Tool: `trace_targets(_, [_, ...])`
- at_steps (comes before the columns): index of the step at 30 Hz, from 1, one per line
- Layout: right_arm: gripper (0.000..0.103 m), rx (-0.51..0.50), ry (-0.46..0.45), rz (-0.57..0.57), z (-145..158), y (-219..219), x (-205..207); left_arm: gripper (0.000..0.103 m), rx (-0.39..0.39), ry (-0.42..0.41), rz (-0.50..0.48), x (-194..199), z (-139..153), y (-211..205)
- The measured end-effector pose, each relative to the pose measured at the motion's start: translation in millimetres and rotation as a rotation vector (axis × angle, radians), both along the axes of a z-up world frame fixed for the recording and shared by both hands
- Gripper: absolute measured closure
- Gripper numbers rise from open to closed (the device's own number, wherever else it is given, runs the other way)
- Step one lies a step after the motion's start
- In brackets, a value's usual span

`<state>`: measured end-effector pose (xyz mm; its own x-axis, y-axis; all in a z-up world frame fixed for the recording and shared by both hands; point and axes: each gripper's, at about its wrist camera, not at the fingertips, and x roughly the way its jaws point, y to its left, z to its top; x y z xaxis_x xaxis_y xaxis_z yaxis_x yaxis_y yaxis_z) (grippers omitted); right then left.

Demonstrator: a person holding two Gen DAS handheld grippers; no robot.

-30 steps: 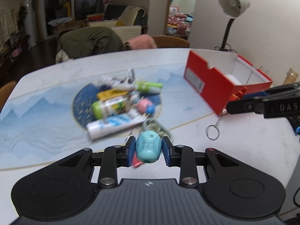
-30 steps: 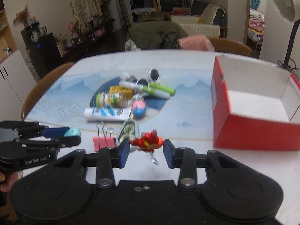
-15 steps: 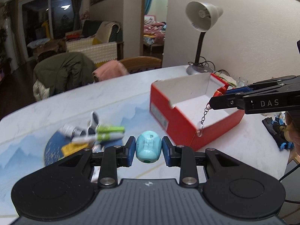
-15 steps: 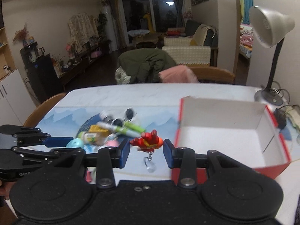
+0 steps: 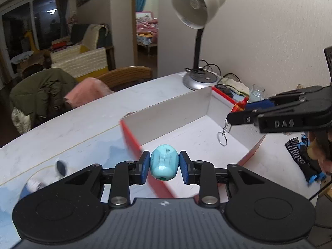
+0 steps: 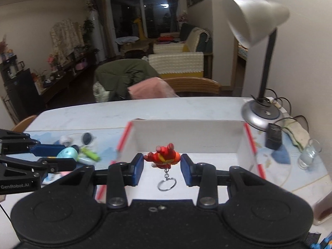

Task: Organize rigid objects
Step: 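Carry both items over the red box and open both tools to drop them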

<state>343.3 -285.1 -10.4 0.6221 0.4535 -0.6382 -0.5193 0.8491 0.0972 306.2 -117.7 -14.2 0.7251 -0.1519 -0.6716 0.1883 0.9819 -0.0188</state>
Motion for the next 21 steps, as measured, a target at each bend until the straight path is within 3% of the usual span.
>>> trace_targets(10, [0.065,-0.043,0.069,-0.010,-39,-36,46,0.073,-0.020,0.103,-0.015,84,-37,-47])
trace_targets(21, [0.065,-0.125,0.152,0.067,-83,-35,72,0.073,0.014,0.232,-0.023,148,-86,-75])
